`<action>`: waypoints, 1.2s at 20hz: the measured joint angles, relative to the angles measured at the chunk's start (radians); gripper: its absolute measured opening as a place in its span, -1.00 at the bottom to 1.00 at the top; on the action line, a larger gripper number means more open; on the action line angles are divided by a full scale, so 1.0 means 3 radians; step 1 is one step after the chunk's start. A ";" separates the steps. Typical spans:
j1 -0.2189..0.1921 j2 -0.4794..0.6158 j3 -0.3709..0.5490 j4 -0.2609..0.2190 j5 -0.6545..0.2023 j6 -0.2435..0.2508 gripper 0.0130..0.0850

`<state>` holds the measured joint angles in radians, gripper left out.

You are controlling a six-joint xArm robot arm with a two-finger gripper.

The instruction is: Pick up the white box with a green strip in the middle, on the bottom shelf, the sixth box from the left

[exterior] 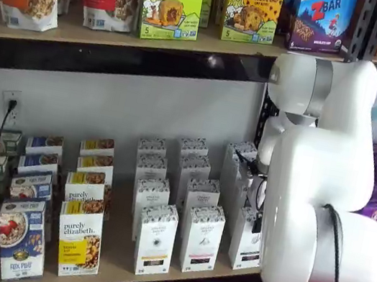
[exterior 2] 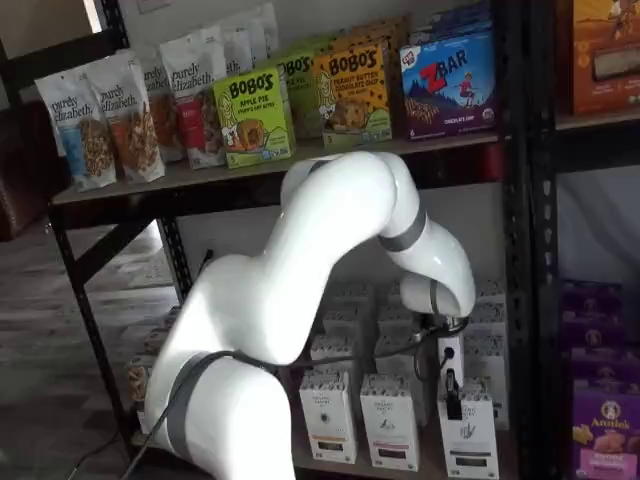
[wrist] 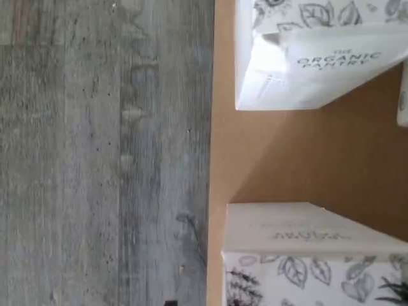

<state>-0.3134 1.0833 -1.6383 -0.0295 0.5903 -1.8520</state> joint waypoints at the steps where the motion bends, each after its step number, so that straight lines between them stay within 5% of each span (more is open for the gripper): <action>1: 0.0000 0.0005 -0.0004 -0.0001 0.0007 0.0000 1.00; 5: -0.0001 0.0013 -0.0004 0.0005 0.0014 -0.0006 1.00; 11: -0.0012 -0.0009 0.0061 0.0070 -0.0064 -0.0072 0.56; 24: -0.0012 -0.0041 0.0144 0.0143 -0.0178 -0.0136 0.56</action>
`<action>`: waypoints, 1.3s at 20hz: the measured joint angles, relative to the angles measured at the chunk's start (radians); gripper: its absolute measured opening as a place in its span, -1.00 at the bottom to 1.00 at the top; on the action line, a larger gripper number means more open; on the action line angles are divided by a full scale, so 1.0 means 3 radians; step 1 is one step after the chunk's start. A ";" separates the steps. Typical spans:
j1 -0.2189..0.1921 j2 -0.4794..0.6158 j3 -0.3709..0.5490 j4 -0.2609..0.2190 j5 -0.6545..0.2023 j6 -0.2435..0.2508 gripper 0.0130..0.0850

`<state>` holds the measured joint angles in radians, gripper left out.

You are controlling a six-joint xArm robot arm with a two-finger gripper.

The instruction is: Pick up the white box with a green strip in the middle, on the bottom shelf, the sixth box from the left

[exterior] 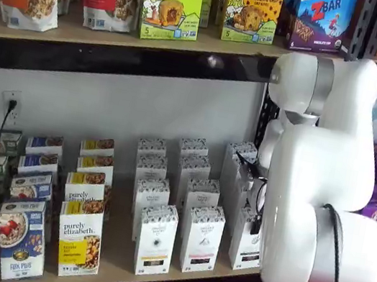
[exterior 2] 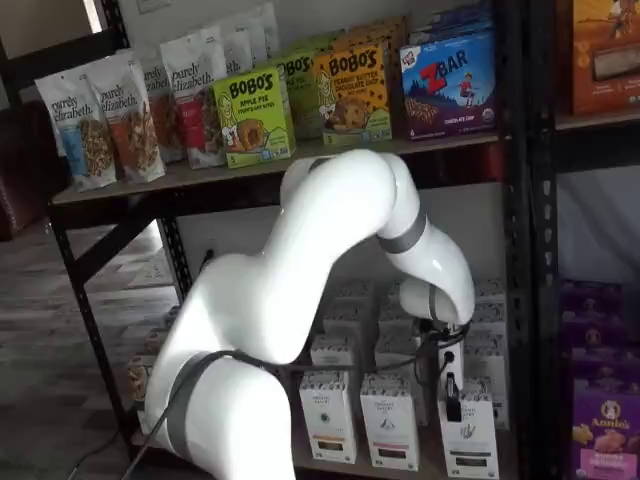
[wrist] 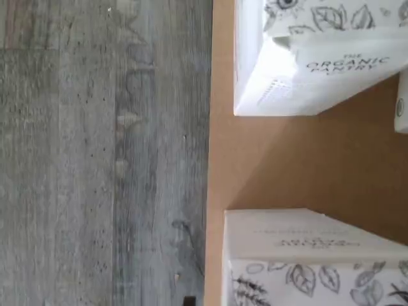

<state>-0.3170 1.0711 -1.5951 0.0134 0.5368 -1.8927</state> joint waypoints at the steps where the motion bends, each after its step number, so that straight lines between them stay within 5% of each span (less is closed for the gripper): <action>1: 0.0002 0.0000 0.0001 0.0011 -0.0002 -0.0007 0.56; 5: 0.0009 -0.0002 0.0018 0.0088 -0.0037 -0.0067 0.44; 10: 0.0008 -0.0017 0.0036 0.0139 -0.0049 -0.0113 0.00; 18: 0.0009 -0.0162 0.0289 0.0039 -0.0216 -0.0027 0.00; 26: 0.0043 -0.0658 0.1098 -0.0229 -0.0553 0.0246 0.00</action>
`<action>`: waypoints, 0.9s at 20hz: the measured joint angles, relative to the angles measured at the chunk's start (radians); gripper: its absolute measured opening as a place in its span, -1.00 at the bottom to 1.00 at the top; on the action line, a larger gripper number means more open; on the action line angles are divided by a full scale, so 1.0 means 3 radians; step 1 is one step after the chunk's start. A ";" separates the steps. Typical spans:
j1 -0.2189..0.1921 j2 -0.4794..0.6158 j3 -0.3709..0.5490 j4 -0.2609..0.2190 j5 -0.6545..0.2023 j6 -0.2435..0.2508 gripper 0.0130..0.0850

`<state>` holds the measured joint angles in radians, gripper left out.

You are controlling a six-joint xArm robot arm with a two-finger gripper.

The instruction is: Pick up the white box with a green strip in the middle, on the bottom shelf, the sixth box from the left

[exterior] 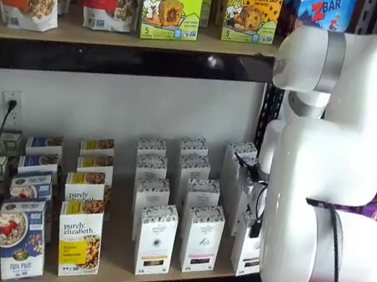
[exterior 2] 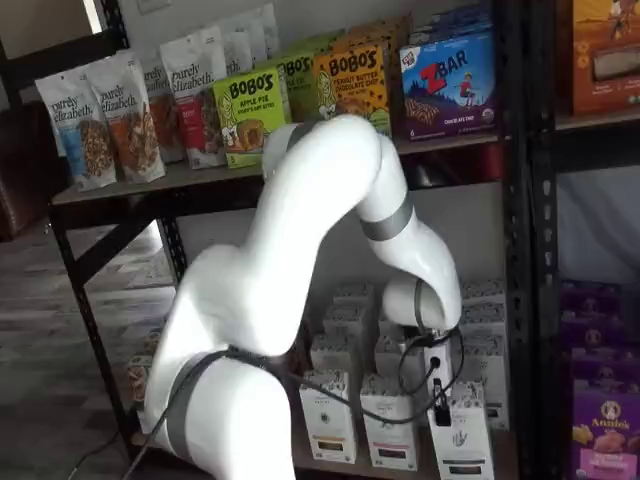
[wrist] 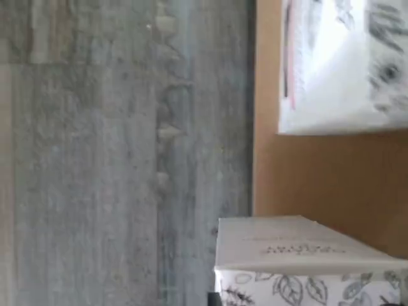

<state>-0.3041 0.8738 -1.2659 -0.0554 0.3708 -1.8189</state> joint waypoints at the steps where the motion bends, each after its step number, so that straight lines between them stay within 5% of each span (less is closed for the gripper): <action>1: 0.0007 -0.0075 0.0121 -0.0020 -0.0049 0.0026 0.00; 12: 0.0083 -0.1016 0.1298 0.0211 -0.0359 -0.0118 0.00; 18: 0.0082 -0.1698 0.1802 -0.0198 -0.0141 0.0270 0.00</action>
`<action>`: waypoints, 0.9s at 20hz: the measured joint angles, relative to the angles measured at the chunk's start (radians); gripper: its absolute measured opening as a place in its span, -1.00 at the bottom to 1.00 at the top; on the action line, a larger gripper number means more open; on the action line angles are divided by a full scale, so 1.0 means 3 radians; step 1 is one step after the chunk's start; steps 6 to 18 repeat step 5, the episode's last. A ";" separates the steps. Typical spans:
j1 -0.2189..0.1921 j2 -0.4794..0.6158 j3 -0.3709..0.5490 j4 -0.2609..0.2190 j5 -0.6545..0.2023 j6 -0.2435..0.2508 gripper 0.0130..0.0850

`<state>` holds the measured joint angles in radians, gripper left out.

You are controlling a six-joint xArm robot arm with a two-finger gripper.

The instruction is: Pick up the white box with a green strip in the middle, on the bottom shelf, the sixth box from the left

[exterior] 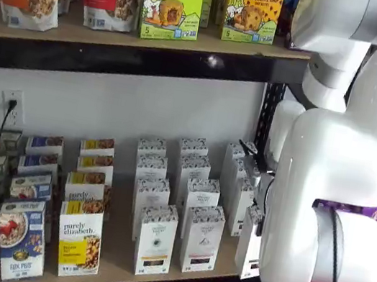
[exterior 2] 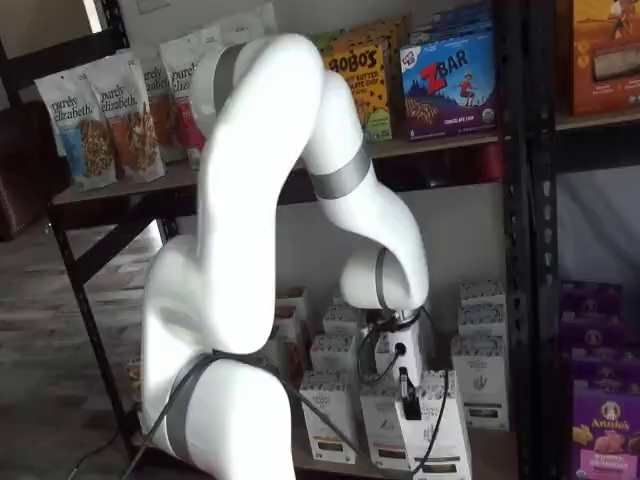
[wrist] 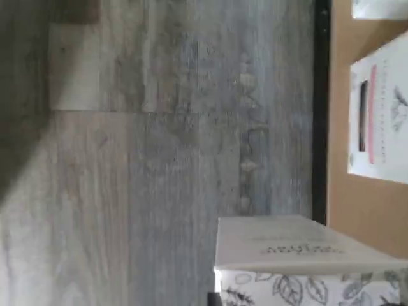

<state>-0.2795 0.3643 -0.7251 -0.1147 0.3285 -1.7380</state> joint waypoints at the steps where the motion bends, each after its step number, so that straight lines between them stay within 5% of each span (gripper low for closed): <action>1: 0.0010 -0.0101 0.0057 0.0009 0.0060 0.0000 0.00; 5: 0.0072 -0.0509 0.0229 0.0125 0.0404 -0.0049 0.00; 18: 0.0072 -0.0509 0.0229 0.0125 0.0404 -0.0049 0.00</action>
